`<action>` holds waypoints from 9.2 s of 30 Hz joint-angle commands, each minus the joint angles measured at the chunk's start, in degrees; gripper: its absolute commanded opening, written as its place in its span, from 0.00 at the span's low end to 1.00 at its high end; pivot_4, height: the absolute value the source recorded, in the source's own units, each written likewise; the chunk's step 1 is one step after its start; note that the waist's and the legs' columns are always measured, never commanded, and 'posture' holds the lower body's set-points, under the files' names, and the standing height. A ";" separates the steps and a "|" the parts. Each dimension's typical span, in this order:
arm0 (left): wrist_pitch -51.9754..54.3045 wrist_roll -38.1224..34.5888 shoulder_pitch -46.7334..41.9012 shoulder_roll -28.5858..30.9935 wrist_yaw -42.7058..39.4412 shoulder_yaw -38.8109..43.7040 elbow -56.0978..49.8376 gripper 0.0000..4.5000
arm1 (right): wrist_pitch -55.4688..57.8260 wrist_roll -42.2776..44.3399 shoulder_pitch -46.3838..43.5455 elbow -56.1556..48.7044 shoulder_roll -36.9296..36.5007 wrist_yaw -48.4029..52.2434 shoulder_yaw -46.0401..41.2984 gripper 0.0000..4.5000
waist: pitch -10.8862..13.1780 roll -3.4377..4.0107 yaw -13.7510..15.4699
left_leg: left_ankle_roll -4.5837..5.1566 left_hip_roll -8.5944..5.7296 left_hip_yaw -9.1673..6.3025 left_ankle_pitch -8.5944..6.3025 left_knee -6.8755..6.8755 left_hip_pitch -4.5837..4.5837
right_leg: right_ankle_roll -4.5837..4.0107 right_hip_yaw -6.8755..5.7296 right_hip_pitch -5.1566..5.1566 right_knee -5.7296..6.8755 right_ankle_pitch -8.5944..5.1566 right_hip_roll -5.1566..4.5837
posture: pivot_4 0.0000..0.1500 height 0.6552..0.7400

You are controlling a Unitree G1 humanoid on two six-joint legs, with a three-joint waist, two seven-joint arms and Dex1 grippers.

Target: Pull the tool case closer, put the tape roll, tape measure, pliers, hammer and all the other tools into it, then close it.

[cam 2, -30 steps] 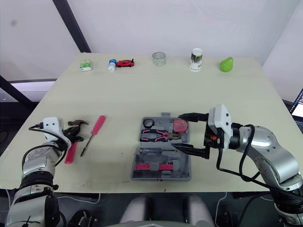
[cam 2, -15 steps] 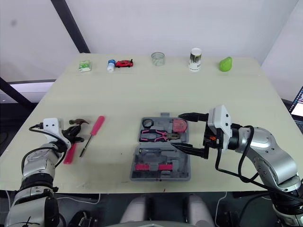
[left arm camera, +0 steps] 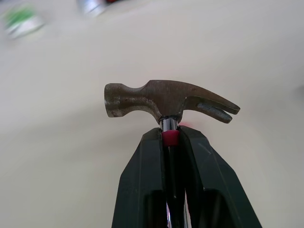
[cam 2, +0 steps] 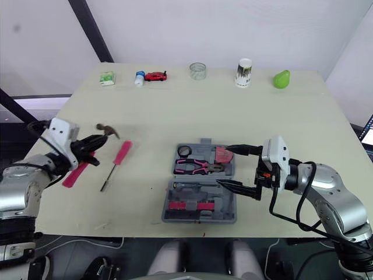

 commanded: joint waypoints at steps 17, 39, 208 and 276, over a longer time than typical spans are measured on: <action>13.50 -1.40 -22.93 -2.86 -23.12 -34.01 -14.95 0.00 | -3.96 0.88 11.47 -0.38 -3.67 2.19 -11.10 1.00 | 0.21 0.27 0.46 | 0.04 -0.33 0.09 0.02 0.19 -0.35 | -0.02 0.26 0.01 -0.02 -0.03 0.50 | 1.00 1.00; 23.13 13.74 -35.19 -16.02 -24.24 -58.55 -12.90 0.00 | -4.99 0.20 21.12 -3.25 -5.14 1.57 -16.81 1.00 | 0.26 0.37 0.32 | 0.06 -0.39 -0.10 0.02 0.40 -0.36 | 0.04 0.74 0.06 0.06 -0.06 0.86 | 1.00 1.00; -19.67 -4.56 30.18 -3.53 -15.66 18.37 8.21 0.98 | -20.08 -4.03 31.24 17.22 0.81 2.99 -27.43 1.00 | -0.22 0.96 -1.05 | 0.13 -0.31 0.17 -0.05 0.13 0.59 | -0.09 1.30 0.60 0.02 -0.24 0.82 | 1.00 1.00; 2.49 1.90 28.85 -30.33 26.21 -1.35 -23.37 0.57 | -7.15 1.13 11.83 1.38 -4.83 8.29 -10.33 1.00 | -0.03 0.42 -1.10 | 0.13 -0.42 0.08 -0.05 -0.05 0.62 | 0.09 1.52 0.57 -0.02 -0.09 0.86 | 1.00 1.00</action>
